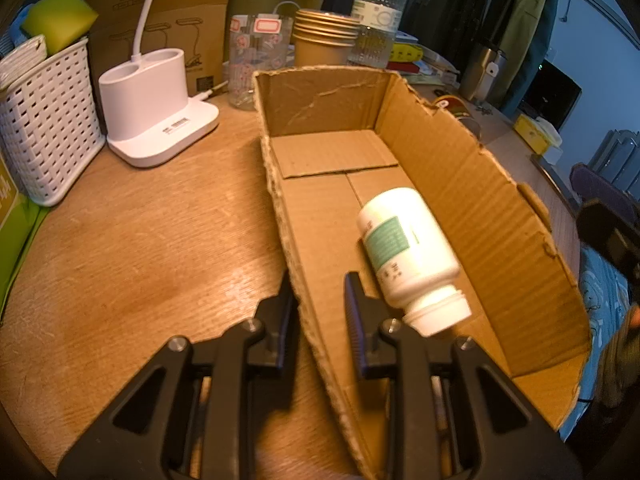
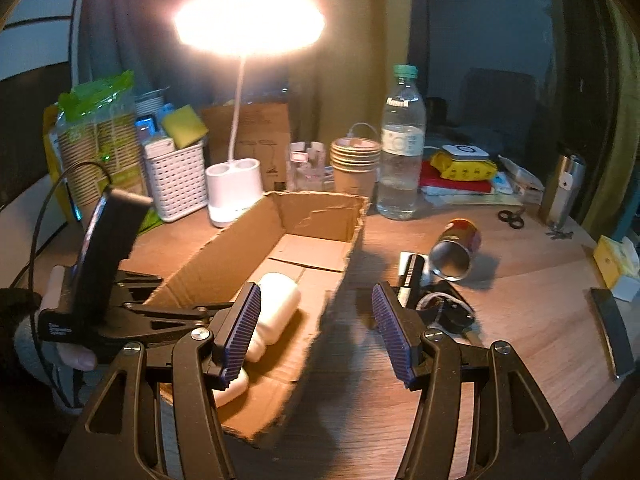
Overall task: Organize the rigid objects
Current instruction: 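Move the right gripper to the black flashlight and grasp it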
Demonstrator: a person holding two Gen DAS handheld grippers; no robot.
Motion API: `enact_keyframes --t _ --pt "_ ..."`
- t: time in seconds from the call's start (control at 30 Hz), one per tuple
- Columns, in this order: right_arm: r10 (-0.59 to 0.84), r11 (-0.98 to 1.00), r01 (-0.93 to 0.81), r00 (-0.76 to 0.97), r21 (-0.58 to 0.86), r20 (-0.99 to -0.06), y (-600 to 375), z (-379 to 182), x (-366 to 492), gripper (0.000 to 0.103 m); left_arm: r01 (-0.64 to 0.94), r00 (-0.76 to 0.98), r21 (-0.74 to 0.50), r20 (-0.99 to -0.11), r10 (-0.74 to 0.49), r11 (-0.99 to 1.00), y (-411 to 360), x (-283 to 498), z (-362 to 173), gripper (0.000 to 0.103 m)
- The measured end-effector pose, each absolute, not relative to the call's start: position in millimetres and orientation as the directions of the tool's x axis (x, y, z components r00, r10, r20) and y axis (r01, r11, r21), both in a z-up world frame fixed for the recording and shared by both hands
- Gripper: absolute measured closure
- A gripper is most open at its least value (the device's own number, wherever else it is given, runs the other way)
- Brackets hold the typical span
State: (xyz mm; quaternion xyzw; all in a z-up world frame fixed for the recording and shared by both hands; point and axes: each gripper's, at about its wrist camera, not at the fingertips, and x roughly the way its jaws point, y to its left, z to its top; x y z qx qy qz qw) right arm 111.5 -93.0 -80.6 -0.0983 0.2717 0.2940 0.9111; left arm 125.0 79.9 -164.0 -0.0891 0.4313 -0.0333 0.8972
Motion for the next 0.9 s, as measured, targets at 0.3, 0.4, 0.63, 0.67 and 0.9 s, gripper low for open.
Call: enact_keyframes --t 0.3,0.4,0.63,0.67,0.9 --pt "0.392 0.876 -0.483 0.717 -0.006 -0.576 -117 -90 133 0.041 -0.017 0.626 -0.189 -0.768 -0.137 0.982 80 125 -164 0.078" --pt "0.376 0.887 -0.462 0.715 0.005 -0.589 -123 -95 140 0.041 -0.017 0.626 -0.189 -0.768 -0.137 0.982 80 125 -164 0.078" --pt "0.338 0.903 -0.429 0.714 -0.001 -0.614 -129 -105 149 0.041 -0.017 0.626 -0.189 -0.768 -0.137 0.982 80 125 -164 0.078" --pt "0.331 0.907 -0.422 0.716 -0.003 -0.615 -130 -107 151 0.041 -0.017 0.626 -0.189 -0.768 -0.137 0.982 80 125 -164 0.078" --pt "0.294 0.923 -0.385 0.705 -0.001 -0.646 -139 -121 167 0.04 -0.017 0.626 -0.189 -0.768 -0.137 0.982 80 125 -164 0.078"
